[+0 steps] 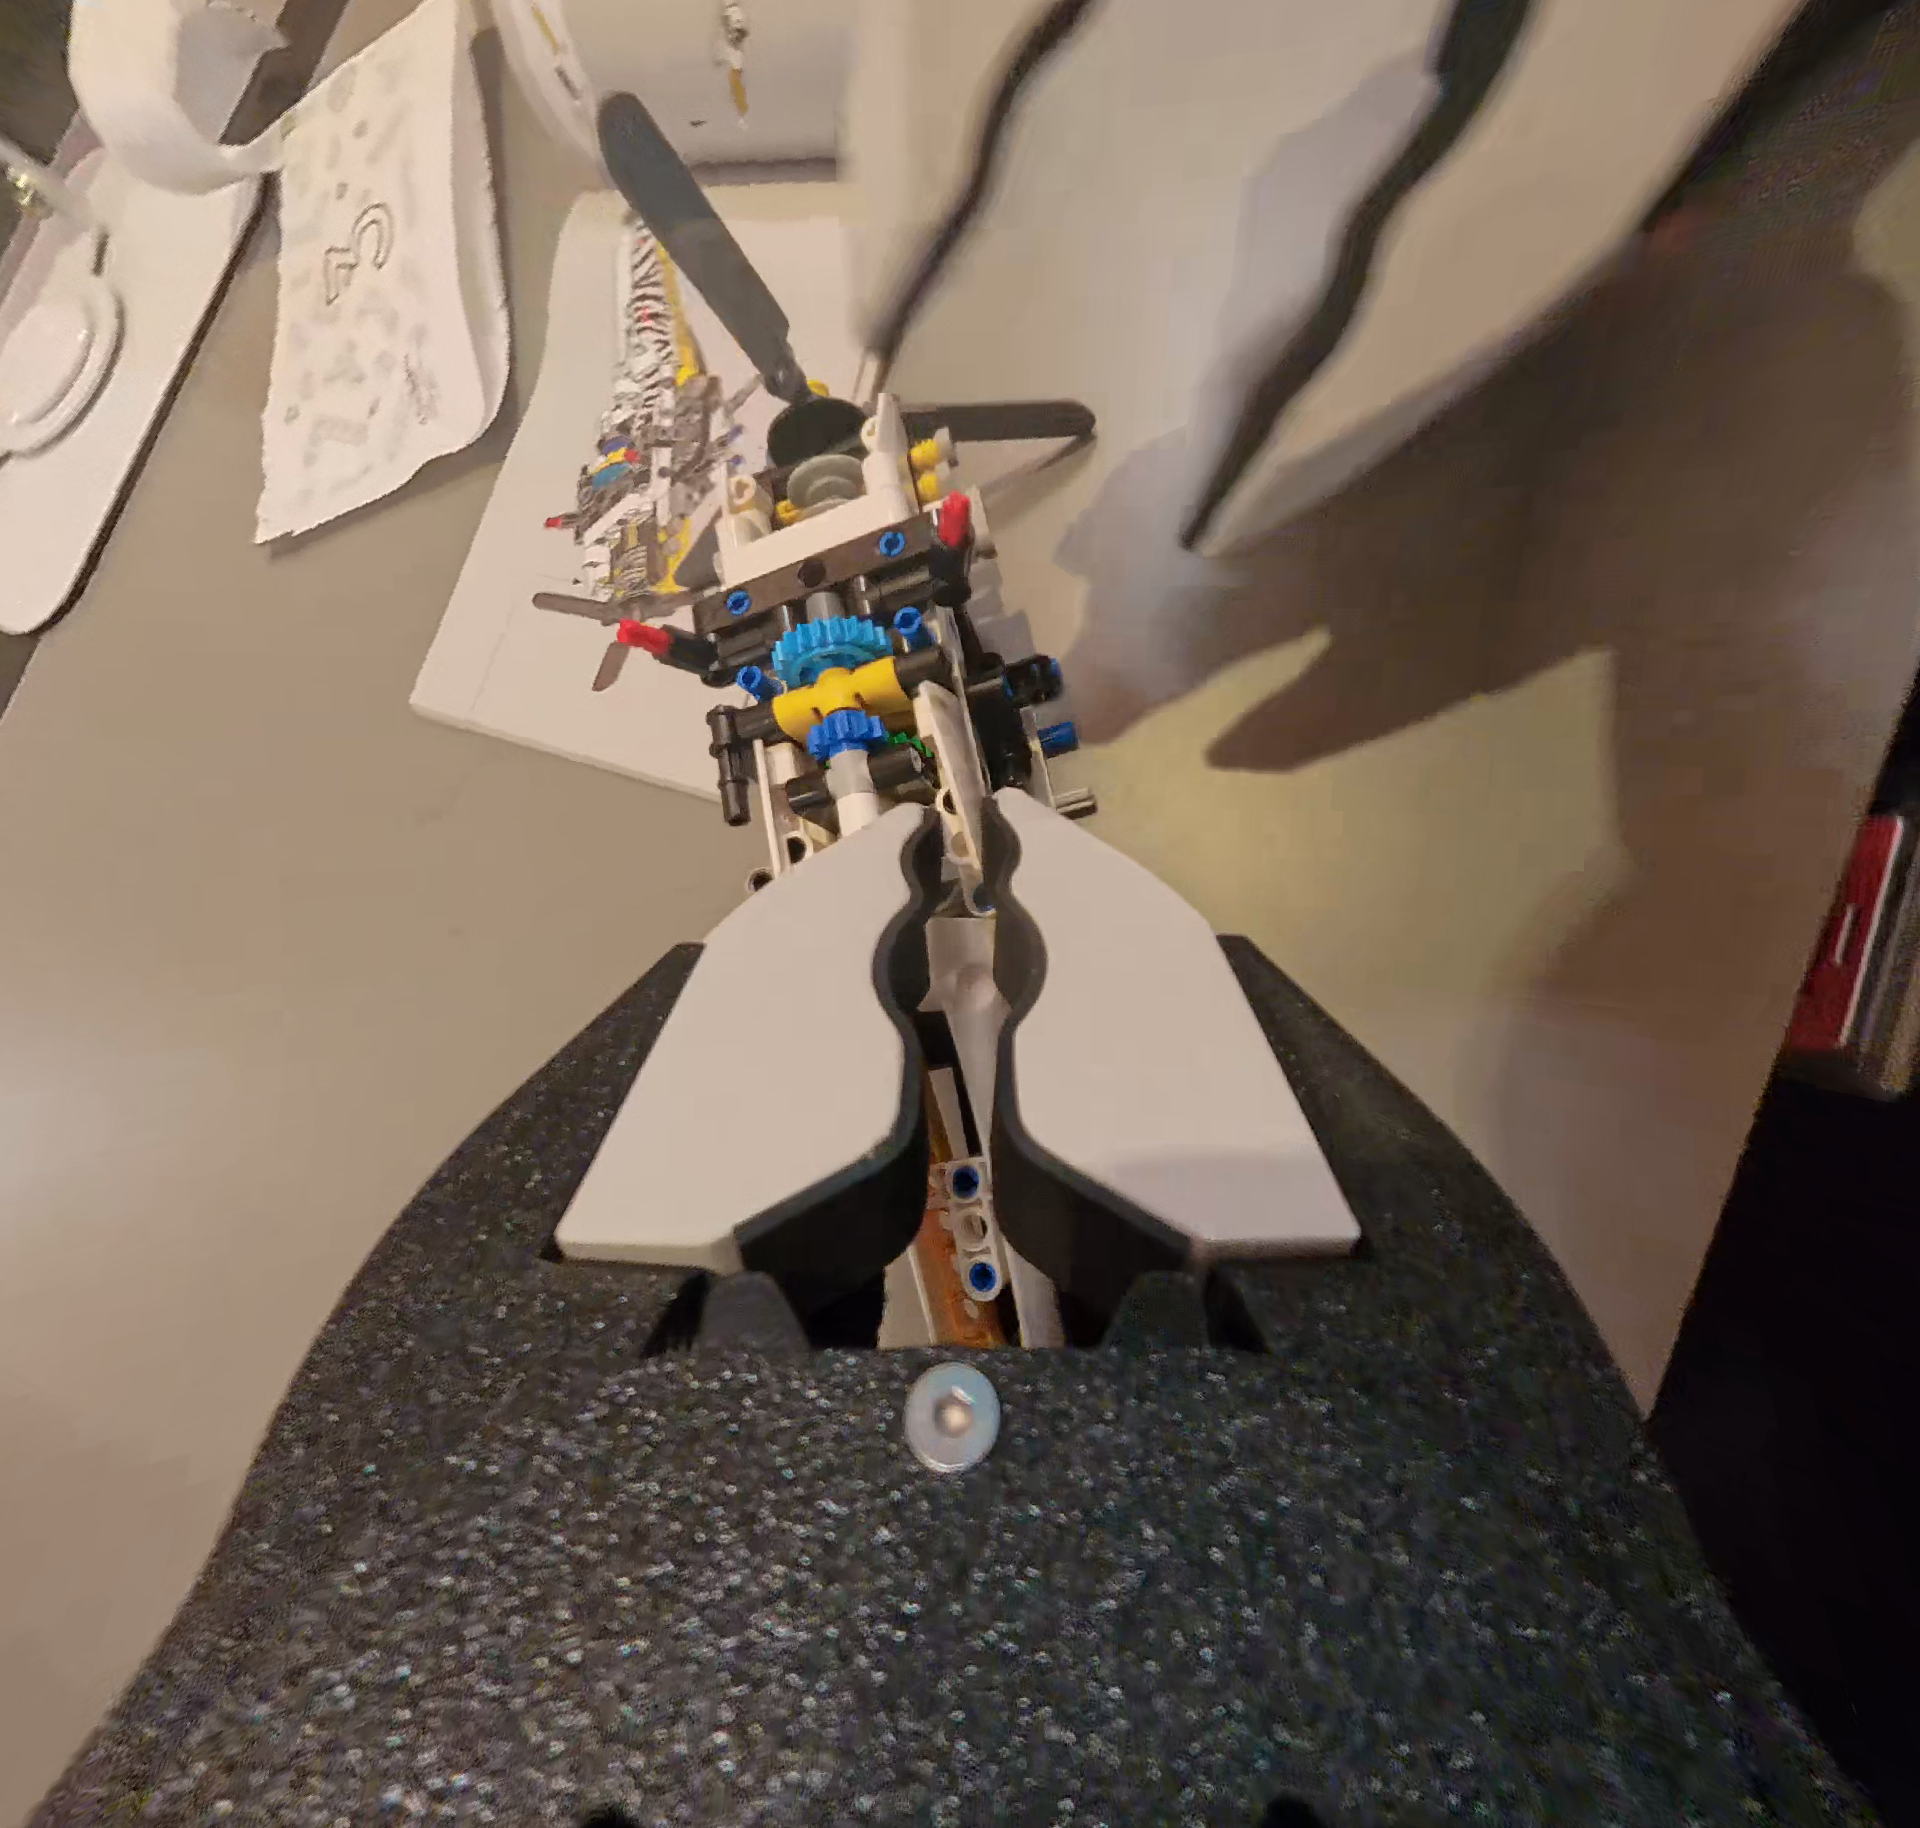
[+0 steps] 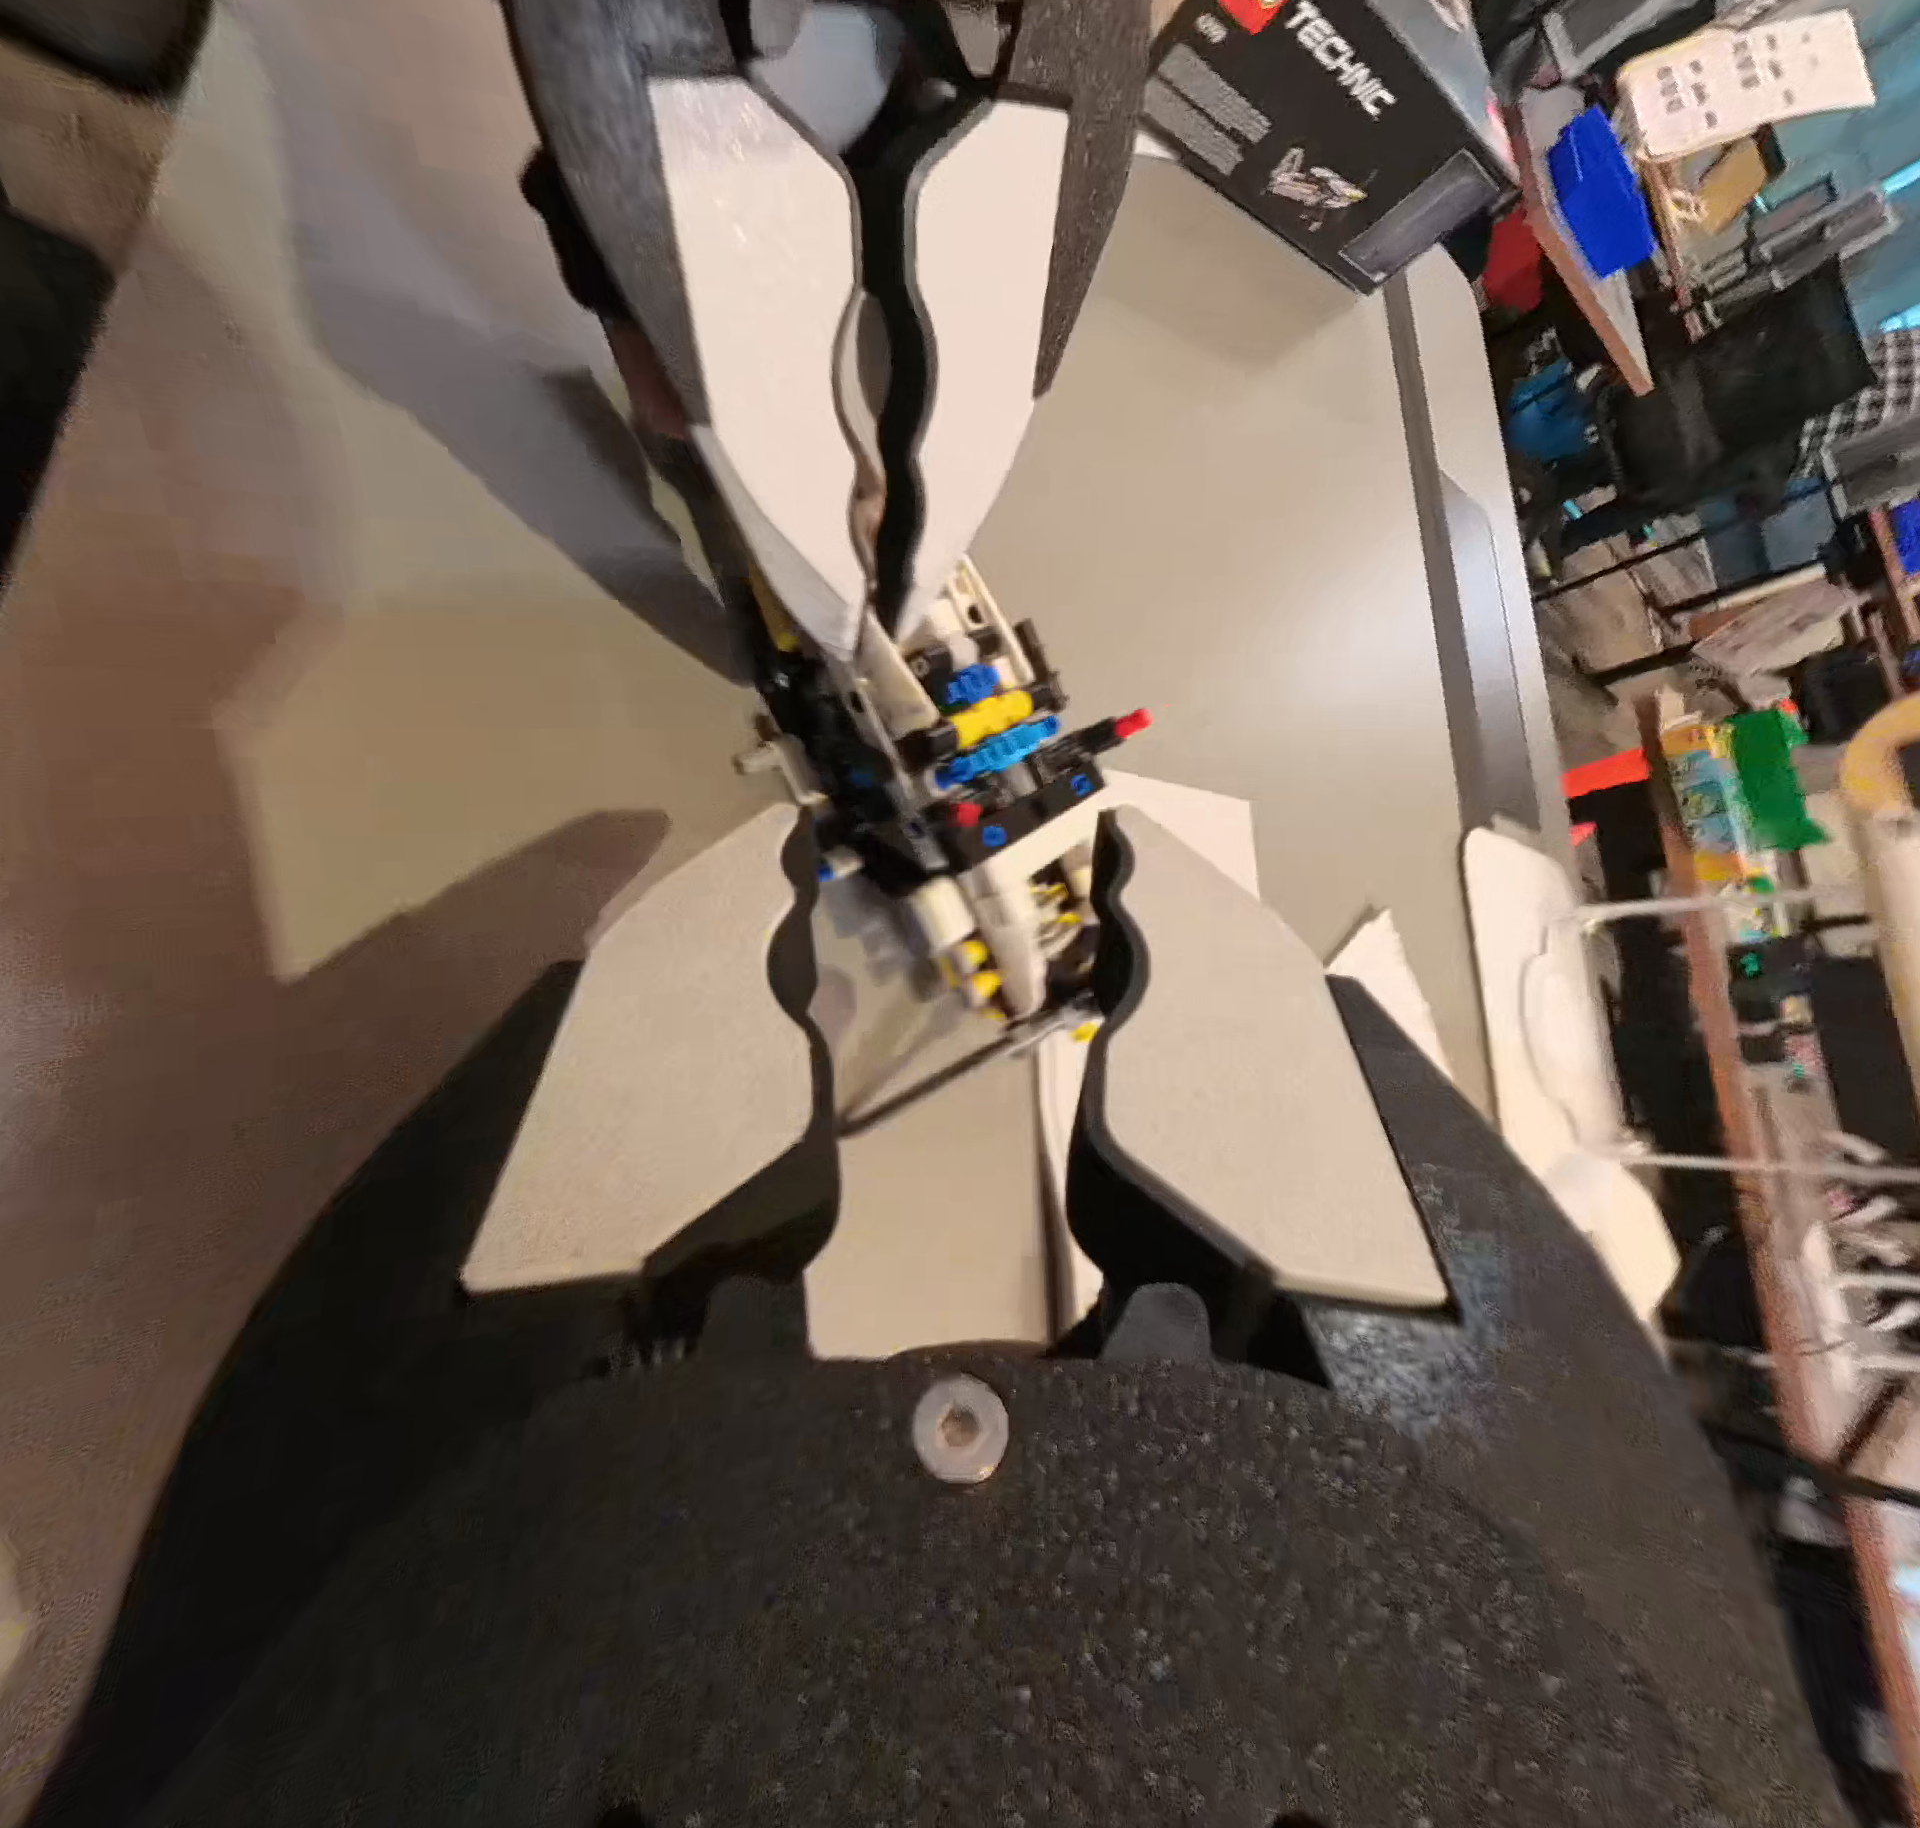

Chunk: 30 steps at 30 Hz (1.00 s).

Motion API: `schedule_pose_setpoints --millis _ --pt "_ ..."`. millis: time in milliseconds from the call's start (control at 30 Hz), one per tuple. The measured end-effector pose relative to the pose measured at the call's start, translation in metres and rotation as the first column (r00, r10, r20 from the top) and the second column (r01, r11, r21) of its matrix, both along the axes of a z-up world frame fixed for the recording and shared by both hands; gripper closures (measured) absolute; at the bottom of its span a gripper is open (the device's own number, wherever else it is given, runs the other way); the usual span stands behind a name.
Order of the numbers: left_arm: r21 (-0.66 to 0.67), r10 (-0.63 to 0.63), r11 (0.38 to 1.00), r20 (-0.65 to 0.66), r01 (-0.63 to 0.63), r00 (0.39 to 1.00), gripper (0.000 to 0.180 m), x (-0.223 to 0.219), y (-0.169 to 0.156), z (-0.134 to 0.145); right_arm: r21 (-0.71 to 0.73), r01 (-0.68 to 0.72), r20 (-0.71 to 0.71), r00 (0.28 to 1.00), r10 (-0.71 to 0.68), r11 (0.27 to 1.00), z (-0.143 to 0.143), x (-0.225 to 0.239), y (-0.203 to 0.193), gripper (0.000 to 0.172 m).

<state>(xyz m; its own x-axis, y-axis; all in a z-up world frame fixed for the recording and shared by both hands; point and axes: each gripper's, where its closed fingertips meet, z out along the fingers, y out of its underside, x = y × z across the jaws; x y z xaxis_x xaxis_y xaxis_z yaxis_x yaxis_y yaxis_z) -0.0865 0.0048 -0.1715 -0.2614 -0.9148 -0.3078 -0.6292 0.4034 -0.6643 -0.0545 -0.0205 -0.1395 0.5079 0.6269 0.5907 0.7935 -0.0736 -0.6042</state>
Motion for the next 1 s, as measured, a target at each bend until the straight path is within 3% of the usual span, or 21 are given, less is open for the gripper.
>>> schedule_pose_setpoints --millis 133,267,1000 --pt "0.023 -0.11 0.994 -0.01 0.111 0.994 0.172 -0.01 -0.009 0.0 -0.138 -0.066 0.107 0.991 0.081 0.988 -0.009 -0.007 0.014 0.113" --pt "0.077 -0.194 0.978 -0.005 0.194 0.981 0.172 -0.017 -0.016 0.002 -0.323 -0.121 0.041 0.989 0.142 0.939 -0.023 -0.026 0.013 0.109" --pt "0.026 -0.256 0.967 0.088 0.254 0.963 0.172 -0.021 -0.015 0.001 -0.237 -0.059 -0.099 0.994 0.036 0.97 -0.01 -0.027 0.016 0.107"
